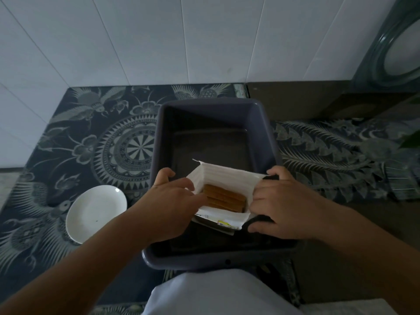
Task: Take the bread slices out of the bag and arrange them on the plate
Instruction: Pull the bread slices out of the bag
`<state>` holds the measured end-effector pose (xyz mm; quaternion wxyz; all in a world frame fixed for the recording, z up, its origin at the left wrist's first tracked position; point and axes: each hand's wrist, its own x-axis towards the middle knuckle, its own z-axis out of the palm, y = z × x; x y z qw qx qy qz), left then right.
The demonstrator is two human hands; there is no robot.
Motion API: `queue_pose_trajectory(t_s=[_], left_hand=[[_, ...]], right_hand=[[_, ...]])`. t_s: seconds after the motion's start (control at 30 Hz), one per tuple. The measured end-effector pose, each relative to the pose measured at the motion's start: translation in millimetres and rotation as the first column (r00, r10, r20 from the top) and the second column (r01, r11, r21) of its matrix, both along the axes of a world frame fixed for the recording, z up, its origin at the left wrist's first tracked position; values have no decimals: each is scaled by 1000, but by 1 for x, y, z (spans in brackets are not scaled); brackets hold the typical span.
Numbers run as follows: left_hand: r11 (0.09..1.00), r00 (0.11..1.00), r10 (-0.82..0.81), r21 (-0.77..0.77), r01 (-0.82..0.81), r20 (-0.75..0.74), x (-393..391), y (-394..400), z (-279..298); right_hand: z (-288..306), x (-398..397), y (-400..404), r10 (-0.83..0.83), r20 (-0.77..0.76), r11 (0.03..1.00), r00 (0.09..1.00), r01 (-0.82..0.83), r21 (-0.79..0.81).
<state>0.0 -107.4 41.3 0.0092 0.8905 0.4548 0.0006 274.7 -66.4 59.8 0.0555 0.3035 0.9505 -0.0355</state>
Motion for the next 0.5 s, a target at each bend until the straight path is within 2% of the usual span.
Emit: queue_pose_trajectory(t_s=[0.13, 0.27, 0.5], left_hand=[[998, 999, -46, -41, 46, 12, -3, 1, -1], [996, 995, -69, -69, 64, -74, 0, -1, 0], [994, 992, -90, -75, 83, -89, 0, -1, 9]], right_hand=[[0, 1, -4, -95, 33, 992, 995, 98, -76], [-4, -8, -2, -266, -40, 955, 963, 258, -148], [-3, -27, 14, -353, -23, 935, 935, 353, 41]])
